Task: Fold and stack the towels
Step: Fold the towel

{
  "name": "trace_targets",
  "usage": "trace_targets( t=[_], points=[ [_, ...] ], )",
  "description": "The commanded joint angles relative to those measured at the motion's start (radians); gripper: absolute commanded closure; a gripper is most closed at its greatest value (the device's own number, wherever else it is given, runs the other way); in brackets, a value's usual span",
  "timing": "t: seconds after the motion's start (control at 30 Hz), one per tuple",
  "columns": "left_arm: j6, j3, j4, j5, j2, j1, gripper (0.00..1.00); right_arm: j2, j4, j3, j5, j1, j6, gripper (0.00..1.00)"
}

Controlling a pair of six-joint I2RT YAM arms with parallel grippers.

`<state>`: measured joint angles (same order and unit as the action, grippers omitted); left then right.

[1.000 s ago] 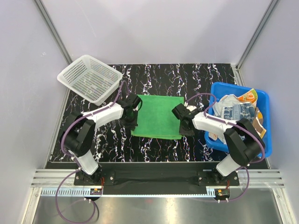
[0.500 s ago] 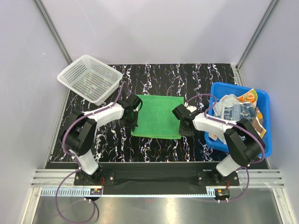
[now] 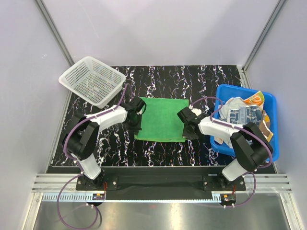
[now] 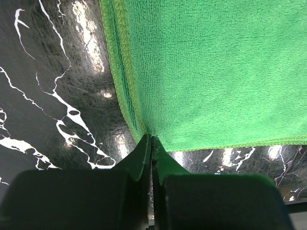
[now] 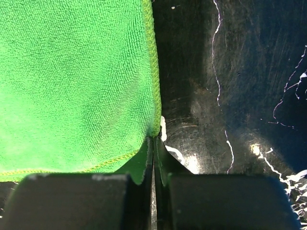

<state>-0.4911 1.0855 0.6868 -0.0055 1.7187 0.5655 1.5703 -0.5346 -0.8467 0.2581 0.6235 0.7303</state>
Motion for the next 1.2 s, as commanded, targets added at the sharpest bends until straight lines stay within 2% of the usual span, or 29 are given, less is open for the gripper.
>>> trace_targets(
  t=[0.0, 0.43, 0.7, 0.77, 0.9, 0.93, 1.17],
  points=[
    [-0.006, 0.005, 0.002, -0.019, -0.022, 0.002, 1.00, 0.013, 0.035, 0.046, 0.000, -0.010, 0.015, 1.00],
    [0.006, 0.105, 0.086, -0.063, -0.070, 0.001, 1.00, -0.081, -0.042, -0.058, -0.005, -0.011, -0.091, 1.00],
    [0.002, 0.093, 0.085, -0.065, -0.076, 0.002, 1.00, -0.089, -0.036, -0.071, -0.043, -0.011, -0.097, 1.00],
    [0.000, 0.070, 0.069, -0.063, -0.080, 0.001, 0.86, -0.092, -0.033, -0.069, -0.043, -0.011, -0.097, 1.00],
    [-0.006, 0.048, 0.046, -0.031, -0.061, 0.002, 0.76, -0.090, -0.028, -0.060, -0.049, -0.013, -0.089, 1.00],
    [-0.009, 0.045, 0.043, -0.027, -0.057, 0.004, 0.71, -0.087, -0.025, -0.058, -0.049, -0.013, -0.091, 1.00],
    [-0.006, 0.022, 0.022, -0.024, -0.021, 0.013, 0.66, -0.081, -0.028, -0.061, -0.051, -0.013, -0.094, 1.00]
  ],
)
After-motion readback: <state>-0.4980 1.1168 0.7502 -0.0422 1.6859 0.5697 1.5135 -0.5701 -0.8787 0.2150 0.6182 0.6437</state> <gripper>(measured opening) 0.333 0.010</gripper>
